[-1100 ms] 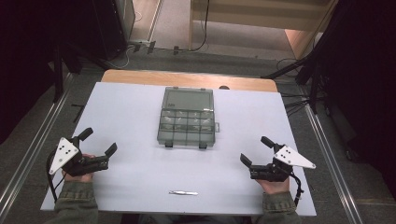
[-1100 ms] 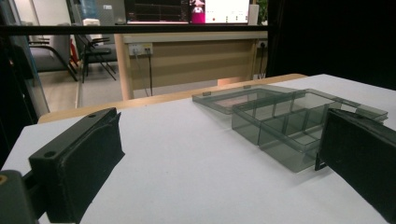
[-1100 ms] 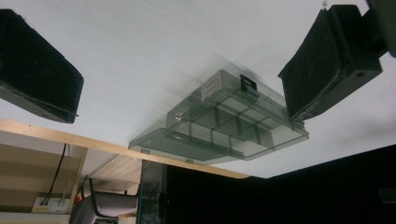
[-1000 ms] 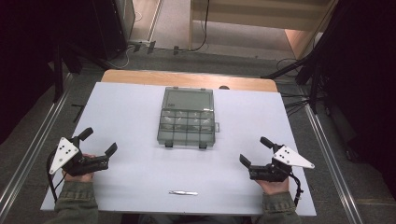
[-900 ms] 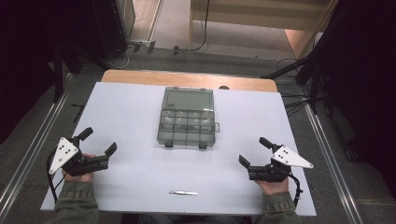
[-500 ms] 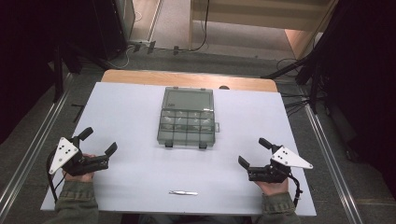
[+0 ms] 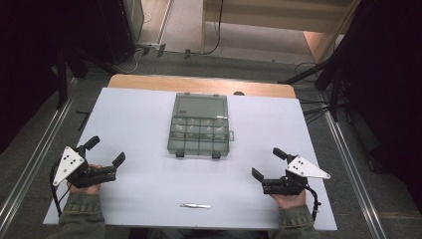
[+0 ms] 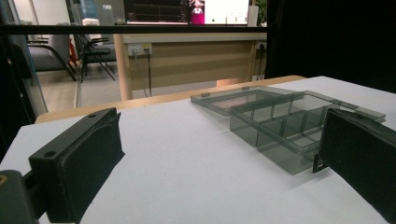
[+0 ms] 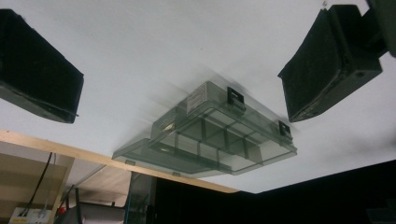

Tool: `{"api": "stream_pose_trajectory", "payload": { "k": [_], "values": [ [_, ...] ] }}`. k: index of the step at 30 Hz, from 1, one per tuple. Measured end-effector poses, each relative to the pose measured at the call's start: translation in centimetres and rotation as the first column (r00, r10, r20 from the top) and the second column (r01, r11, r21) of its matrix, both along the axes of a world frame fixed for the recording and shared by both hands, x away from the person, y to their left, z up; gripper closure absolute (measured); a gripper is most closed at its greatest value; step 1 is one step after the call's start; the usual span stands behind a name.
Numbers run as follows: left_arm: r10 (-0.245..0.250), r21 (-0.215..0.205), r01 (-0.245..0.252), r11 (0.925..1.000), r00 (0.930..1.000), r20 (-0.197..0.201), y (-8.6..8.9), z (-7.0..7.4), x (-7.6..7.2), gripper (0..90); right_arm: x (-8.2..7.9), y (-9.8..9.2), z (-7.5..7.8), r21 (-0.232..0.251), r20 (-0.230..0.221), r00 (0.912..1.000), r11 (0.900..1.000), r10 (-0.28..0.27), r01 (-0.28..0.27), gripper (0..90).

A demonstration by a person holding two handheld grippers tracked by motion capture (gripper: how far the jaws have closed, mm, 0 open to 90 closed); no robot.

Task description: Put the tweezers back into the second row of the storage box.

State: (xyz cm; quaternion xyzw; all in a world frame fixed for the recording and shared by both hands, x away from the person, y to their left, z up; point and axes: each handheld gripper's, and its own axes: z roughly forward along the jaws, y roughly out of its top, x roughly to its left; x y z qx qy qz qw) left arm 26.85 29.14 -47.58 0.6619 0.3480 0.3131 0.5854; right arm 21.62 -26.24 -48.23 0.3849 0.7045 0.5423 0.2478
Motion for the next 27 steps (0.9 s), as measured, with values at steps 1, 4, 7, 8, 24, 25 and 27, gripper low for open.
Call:
{"api": "stream_pose_trajectory", "payload": {
  "k": [1, 4, 7, 8, 24, 25, 27],
  "values": [
    [0.000, 0.001, 0.000, 1.0000, 1.0000, -0.001, 0.0, 0.0, 0.0, 0.0, 0.0, 0.1, 0.0, -0.002, -0.001, 1.0000, 1.000, 0.003, -0.003, 0.0],
    [0.000, 0.001, 0.000, 1.0000, 1.0000, -0.003, 0.0, 0.0, 0.0, 0.0, 0.1, 0.6, 0.1, -0.016, -0.005, 0.9997, 1.000, 0.023, -0.023, 0.0],
    [-0.001, 0.005, 0.001, 1.0000, 1.0000, -0.004, 0.0, 0.0, 0.0, 0.0, 0.1, 1.2, 0.2, -0.032, -0.010, 0.9990, 0.999, 0.044, -0.044, 0.0],
    [-0.002, 0.006, 0.002, 1.0000, 1.0000, -0.004, -0.1, 0.0, 0.0, 0.0, 0.1, 1.5, 0.2, -0.036, -0.016, 0.9986, 0.998, 0.049, -0.050, 0.0],
    [-0.008, 0.009, 0.008, 0.9999, 0.9999, -0.009, -0.1, -0.1, 0.0, 0.0, 0.6, 5.4, 0.4, -0.148, -0.127, 0.9810, 0.975, 0.146, -0.165, 0.0],
    [-0.008, 0.009, 0.008, 0.9999, 0.9999, -0.010, -0.1, -0.1, 0.0, 0.0, 0.6, 5.6, 0.4, -0.152, -0.130, 0.9798, 0.973, 0.152, -0.172, 0.0],
    [-0.008, 0.009, 0.008, 0.9999, 0.9999, -0.010, -0.1, -0.1, 0.0, 0.0, 0.7, 6.0, 0.4, -0.155, -0.138, 0.9764, 0.970, 0.166, -0.187, 0.0]
  ]
}}
